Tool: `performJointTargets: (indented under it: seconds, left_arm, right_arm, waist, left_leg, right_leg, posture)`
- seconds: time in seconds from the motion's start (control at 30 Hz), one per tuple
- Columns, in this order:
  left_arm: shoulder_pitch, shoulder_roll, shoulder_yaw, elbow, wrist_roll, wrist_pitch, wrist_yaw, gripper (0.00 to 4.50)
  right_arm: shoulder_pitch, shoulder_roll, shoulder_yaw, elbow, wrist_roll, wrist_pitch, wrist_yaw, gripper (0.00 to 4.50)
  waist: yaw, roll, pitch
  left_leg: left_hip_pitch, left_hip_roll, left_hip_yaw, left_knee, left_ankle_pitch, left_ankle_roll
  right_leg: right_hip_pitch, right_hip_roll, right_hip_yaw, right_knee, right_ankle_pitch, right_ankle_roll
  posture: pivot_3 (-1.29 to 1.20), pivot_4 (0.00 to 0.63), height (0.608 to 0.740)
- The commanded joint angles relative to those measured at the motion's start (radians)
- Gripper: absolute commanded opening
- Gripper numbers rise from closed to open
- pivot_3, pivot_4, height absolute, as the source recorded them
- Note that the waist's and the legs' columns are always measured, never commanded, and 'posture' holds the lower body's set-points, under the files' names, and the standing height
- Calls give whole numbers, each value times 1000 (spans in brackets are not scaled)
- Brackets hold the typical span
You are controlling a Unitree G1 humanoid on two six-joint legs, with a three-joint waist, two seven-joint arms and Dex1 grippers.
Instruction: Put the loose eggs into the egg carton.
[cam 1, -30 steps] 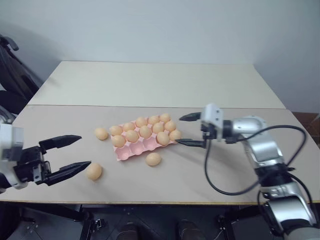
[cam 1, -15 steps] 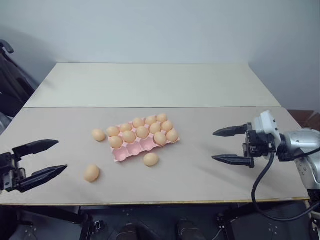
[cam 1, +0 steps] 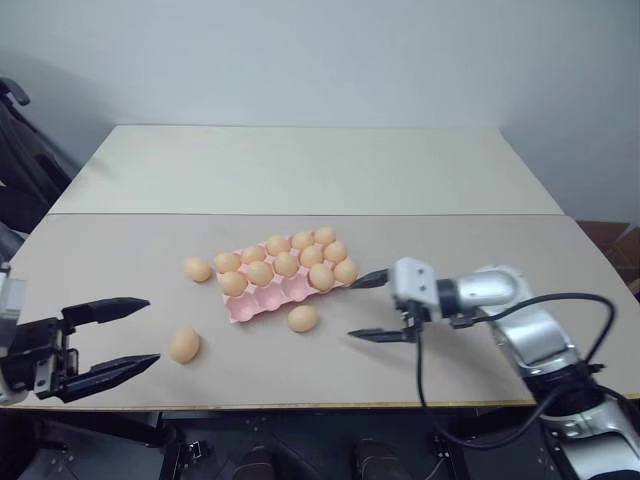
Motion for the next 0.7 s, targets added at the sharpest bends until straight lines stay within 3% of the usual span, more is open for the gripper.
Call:
performJointTargets:
  seconds: [0.03, 0.27, 0.43, 0.53, 0.7]
  left_arm:
    - [-5, 33, -9, -21, 12, -12, -30, 4500]
    - [-27, 47, -28, -20, 24, -14, -29, 4500]
    - [-27, 39, -25, -41, 16, -3, -15, 4500]
    - [-24, 34, -23, -51, 12, 1, -5, 4500]
    - [-15, 26, -5, -65, 7, 9, 12, 4500]
  right_arm:
    - [-31, 42, 71, -28, -86, -31, -42, 4478]
    - [-106, 150, 189, 90, -277, -38, -154, 4478]
    - [-127, 191, 207, 123, -302, -43, -151, 4478]
    - [-128, 209, 227, 136, -309, -53, -138, 3888]
    - [-132, 228, 229, 145, -304, -61, -128, 2150]
  waist:
    - [5, 0, 0]
    - [1, 0, 0]
    - [1, 0, 0]
    - [1, 0, 0]
    - [1, 0, 0]
  left_leg:
    - [0, 0, 0, 0, 0, 0]
    - [1, 0, 0, 0, 0, 0]
    - [-1, 0, 0, 0, 0, 0]
    - [0, 0, 0, 0, 0, 0]
    - [0, 0, 0, 0, 0, 0]
  right_leg:
    - [0, 0, 0, 0, 0, 0]
    - [0, 0, 0, 1, 0, -1]
    - [-1, 0, 0, 1, 0, -1]
    - [0, 0, 0, 2, 0, -1]
    - [0, 0, 0, 2, 0, -1]
  posture:
    - [0, 150, 740]
    - [0, 150, 740]
    - [0, 150, 740]
    - [0, 150, 740]
    - [0, 150, 740]
